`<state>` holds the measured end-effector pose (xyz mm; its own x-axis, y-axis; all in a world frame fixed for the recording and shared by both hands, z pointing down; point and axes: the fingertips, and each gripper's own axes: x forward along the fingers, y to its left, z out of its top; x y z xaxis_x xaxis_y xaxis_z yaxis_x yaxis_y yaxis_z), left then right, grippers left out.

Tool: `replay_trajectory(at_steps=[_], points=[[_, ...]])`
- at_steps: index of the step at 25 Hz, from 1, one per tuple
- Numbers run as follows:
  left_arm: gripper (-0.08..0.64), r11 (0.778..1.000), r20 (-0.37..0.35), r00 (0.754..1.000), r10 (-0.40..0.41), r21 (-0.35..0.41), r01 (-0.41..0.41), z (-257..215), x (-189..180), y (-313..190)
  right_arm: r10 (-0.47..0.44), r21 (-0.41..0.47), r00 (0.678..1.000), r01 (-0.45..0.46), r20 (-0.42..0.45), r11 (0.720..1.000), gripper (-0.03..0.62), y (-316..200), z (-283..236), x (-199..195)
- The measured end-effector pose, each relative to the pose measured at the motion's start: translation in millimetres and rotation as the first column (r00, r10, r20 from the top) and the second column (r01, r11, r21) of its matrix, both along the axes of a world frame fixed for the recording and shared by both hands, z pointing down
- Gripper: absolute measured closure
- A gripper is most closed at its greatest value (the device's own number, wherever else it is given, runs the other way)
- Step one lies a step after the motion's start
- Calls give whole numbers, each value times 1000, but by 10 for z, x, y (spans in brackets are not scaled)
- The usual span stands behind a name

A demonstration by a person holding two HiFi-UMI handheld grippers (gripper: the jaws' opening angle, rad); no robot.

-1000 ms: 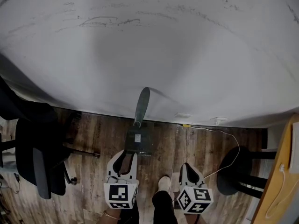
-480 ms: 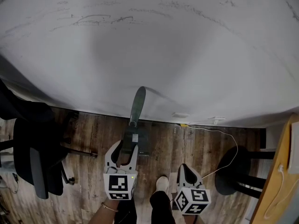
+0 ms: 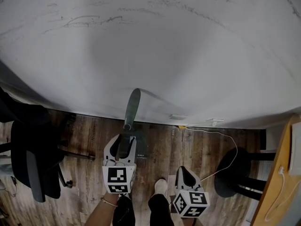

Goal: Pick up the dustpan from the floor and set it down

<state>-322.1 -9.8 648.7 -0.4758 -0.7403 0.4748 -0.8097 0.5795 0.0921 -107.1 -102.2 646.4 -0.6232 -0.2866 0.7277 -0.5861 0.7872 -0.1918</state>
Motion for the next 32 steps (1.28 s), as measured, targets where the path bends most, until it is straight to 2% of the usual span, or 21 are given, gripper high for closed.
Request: replay_trajectory(at_steps=[2, 11, 21, 27, 32], points=[[360, 1000, -11, 1000, 6, 1, -6, 22, -30, -31, 0, 3, 1000, 0, -3, 1000, 560, -22, 1, 3], [360, 1000, 37, 999, 20, 7, -20, -52, -208, -236, -2, 8, 1000, 2, -23, 1000, 560, -90, 20, 36], [360, 1000, 47, 999, 17, 6, -17, -6, -333, -374, -2, 2, 999, 2, -35, 1000, 560, -104, 35, 54], [360, 1000, 15, 1000, -10, 26, 10, 36, -402, -414, -6, 8, 999, 6, -43, 1000, 560, -146, 43, 66], [409, 1000, 43, 999, -18, 23, 17, 6, -405, -410, 17, -25, 999, -18, -34, 1000, 560, -141, 67, 68]])
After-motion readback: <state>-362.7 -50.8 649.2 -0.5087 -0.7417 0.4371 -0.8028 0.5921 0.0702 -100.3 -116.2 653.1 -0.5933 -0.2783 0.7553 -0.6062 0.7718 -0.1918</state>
